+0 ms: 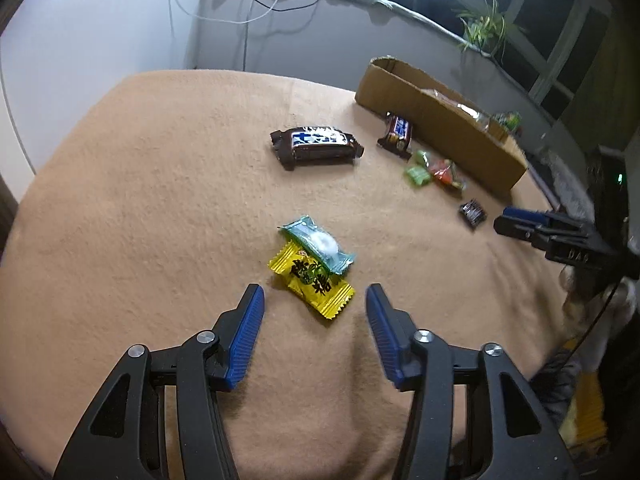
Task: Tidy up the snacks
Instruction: 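Grasp the yellow candy with the left tool while the right grasps the black-wrapped candy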
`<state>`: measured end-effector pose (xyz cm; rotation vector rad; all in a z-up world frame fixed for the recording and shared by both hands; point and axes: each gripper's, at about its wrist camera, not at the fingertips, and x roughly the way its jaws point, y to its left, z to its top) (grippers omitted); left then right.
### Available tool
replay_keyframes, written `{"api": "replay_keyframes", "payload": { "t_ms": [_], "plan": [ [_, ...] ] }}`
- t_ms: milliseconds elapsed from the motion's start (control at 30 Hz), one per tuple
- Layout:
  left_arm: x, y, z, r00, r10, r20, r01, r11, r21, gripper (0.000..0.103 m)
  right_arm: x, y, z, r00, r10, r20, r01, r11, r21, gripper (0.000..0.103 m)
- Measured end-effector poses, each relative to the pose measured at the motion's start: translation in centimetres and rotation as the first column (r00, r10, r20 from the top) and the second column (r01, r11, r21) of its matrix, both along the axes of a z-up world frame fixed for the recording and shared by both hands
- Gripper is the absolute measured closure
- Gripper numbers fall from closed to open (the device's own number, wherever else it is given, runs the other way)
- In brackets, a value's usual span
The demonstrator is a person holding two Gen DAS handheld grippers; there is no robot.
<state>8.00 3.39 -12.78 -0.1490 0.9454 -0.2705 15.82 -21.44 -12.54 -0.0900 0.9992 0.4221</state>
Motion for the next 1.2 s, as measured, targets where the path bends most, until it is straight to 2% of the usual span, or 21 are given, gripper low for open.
{"api": "replay_keyframes", "payload": {
  "t_ms": [233,533,667,833,1067,1200],
  "plan": [
    [0.3,-1.3,-0.6,0.999,-0.024,0.044,0.019,0.994,0.106,0.043,1.2,1.4,-1.2,1.0,-0.005,0.024,0.007,0.998,-0.062,0.045],
    [0.4,-1.4,-0.9,0.996,-0.048,0.077,0.037,0.989,0.143,0.044,1.4,2.2,-1.4,0.999,0.004,0.051,0.001,0.996,-0.093,0.045],
    [0.5,-1.2,-0.9,0.996,-0.037,0.083,0.025,0.99,0.139,0.061,1.1,2.2,-1.3,0.998,0.004,0.058,0.002,0.995,-0.097,0.057],
    [0.3,-1.0,-0.8,0.995,-0.035,0.089,0.022,0.99,0.141,0.069,0.8,2.3,-1.2,0.998,0.011,0.061,-0.005,0.995,-0.099,0.072],
    [0.4,0.3,-0.6,0.997,-0.003,0.076,-0.002,0.998,0.066,0.072,0.8,1.9,-1.1,0.998,-0.001,0.056,0.006,0.997,-0.082,0.088],
    [0.2,0.8,-0.4,0.997,0.014,0.078,-0.017,0.999,0.043,0.072,0.7,1.5,-1.1,0.998,-0.016,0.055,0.019,0.998,-0.057,0.09]
  ]
}}
